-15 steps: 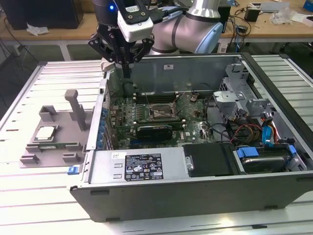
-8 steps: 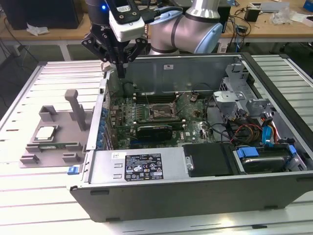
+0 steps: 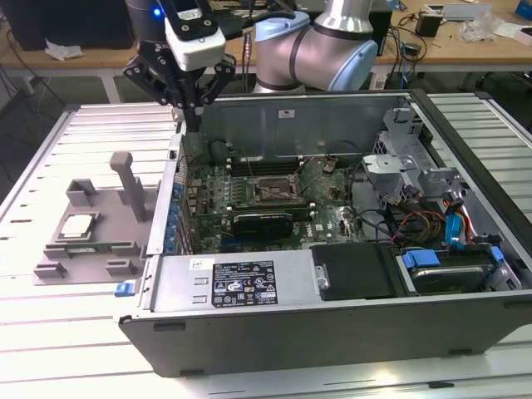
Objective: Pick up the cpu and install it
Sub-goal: 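Reach for the cpu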
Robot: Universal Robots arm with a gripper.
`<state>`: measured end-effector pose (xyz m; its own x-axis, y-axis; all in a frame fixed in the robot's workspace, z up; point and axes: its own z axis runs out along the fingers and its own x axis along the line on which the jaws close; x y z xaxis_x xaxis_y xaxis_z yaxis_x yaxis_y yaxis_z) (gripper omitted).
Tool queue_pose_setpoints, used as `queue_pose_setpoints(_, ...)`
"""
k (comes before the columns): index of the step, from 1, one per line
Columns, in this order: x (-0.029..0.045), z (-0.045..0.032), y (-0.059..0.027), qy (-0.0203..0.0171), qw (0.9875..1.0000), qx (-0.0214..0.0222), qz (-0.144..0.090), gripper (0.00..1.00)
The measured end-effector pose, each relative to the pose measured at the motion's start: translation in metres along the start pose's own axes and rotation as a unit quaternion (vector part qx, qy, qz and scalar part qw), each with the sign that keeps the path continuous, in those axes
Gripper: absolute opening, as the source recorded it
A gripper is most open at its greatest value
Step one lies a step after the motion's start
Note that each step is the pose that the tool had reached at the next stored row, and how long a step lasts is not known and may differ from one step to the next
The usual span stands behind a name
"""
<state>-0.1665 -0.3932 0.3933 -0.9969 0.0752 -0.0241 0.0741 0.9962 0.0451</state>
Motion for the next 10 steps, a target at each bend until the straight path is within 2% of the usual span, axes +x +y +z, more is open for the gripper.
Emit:
queue_pose_setpoints(6,0.0131,-0.0002,0.0011,-0.0003,1.0,-0.0001,0.0,0.11)
queue_pose_setpoints(10,0.0283,-0.0004,0.003,-0.0005,1.0,-0.0001,0.0,0.11)
